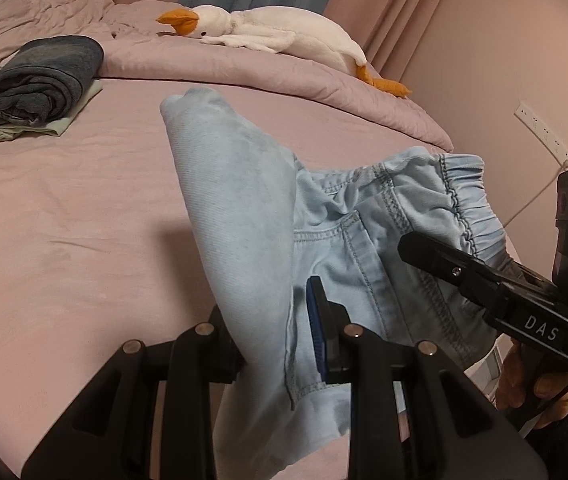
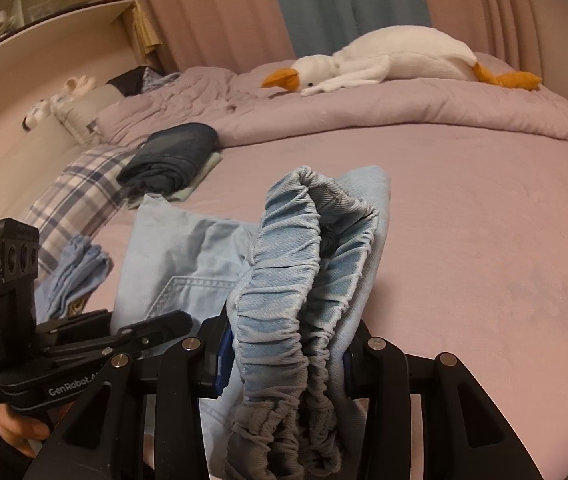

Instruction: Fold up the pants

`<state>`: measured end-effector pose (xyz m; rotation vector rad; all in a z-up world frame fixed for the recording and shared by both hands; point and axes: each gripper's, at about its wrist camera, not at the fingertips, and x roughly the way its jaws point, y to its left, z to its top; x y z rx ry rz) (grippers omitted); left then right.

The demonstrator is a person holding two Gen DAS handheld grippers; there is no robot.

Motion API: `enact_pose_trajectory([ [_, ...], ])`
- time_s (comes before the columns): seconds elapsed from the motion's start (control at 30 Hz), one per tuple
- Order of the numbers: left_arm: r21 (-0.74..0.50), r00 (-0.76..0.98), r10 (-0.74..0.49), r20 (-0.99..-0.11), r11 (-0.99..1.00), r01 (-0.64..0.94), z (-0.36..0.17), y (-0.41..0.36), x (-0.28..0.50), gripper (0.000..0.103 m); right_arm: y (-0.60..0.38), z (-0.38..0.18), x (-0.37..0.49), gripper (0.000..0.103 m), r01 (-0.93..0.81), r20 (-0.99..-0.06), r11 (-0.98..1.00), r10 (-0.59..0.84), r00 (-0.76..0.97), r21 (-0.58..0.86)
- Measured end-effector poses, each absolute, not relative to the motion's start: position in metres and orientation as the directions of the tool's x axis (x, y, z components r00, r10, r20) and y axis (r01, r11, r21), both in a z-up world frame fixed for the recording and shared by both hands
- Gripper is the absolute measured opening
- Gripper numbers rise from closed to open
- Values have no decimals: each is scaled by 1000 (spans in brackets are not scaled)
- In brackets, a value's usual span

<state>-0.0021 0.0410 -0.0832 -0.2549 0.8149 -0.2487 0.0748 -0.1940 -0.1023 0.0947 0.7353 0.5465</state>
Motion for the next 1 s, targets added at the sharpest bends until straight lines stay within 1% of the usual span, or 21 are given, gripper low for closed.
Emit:
enact_pose_trajectory([
  [0.43,-318,683,-292,-670,944,92,-78,58,-3,25,-170,-99,81,43,-480,-608,840,523,597,253],
  [1.0,-314,688,-279,-669,946,79,-79,74,18,25,-147,-98,99,43,-510,-603,826,540,587,242],
])
